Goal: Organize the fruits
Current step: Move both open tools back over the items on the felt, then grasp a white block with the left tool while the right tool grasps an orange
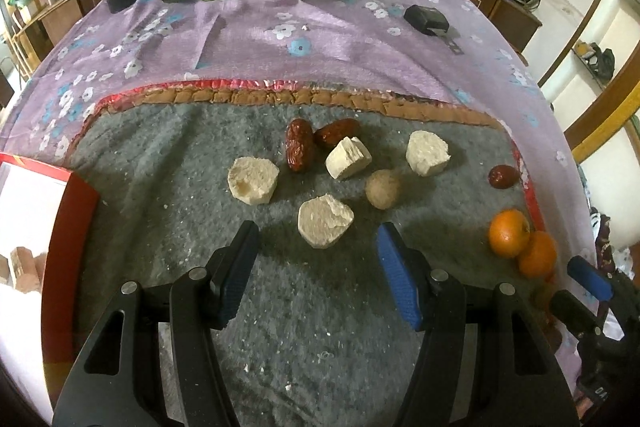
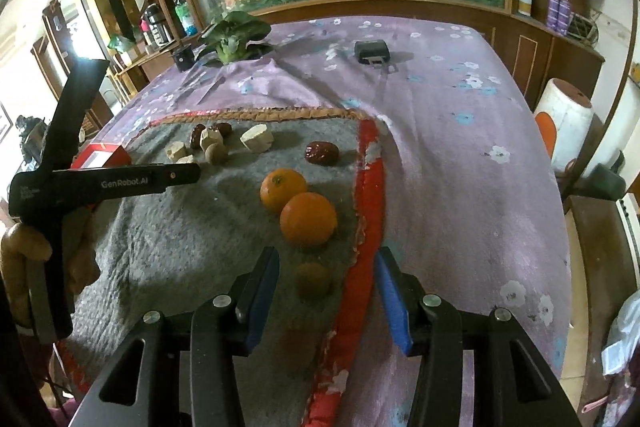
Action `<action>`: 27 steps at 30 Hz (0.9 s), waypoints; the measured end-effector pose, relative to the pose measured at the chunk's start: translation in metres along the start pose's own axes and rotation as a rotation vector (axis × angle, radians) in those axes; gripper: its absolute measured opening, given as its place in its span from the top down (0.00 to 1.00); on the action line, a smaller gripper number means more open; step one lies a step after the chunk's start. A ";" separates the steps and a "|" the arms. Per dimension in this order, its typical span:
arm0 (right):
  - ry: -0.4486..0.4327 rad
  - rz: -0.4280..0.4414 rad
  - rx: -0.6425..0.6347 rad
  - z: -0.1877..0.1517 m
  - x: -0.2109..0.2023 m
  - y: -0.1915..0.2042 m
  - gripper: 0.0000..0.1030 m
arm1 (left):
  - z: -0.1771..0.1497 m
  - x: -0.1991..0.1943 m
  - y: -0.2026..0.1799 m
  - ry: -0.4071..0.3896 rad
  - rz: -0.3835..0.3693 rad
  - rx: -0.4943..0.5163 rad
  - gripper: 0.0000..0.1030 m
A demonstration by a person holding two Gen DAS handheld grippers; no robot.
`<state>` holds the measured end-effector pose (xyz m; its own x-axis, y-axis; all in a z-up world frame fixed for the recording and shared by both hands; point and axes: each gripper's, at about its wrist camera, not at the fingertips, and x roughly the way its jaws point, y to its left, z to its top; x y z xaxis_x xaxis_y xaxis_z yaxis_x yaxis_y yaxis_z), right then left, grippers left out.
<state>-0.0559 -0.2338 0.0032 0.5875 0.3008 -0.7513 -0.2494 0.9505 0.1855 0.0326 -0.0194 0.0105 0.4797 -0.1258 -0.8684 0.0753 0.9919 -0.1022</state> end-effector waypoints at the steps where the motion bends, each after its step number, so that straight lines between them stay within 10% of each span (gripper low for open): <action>1: -0.001 0.005 -0.007 0.001 0.001 0.001 0.54 | 0.000 0.001 0.000 0.001 0.002 -0.001 0.41; 16: 0.012 -0.014 -0.114 0.014 0.040 0.014 0.66 | -0.002 0.005 -0.010 -0.018 0.056 0.043 0.41; 21: 0.011 -0.013 -0.103 0.011 0.035 0.015 0.67 | -0.005 0.001 -0.004 -0.046 0.059 0.049 0.70; 27: -0.013 0.005 -0.091 0.006 0.017 0.023 0.67 | -0.012 -0.010 -0.002 -0.045 0.021 0.054 0.74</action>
<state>-0.0468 -0.2063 -0.0014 0.5960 0.3076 -0.7417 -0.3216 0.9378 0.1305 0.0177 -0.0197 0.0133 0.5207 -0.1068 -0.8470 0.1112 0.9922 -0.0568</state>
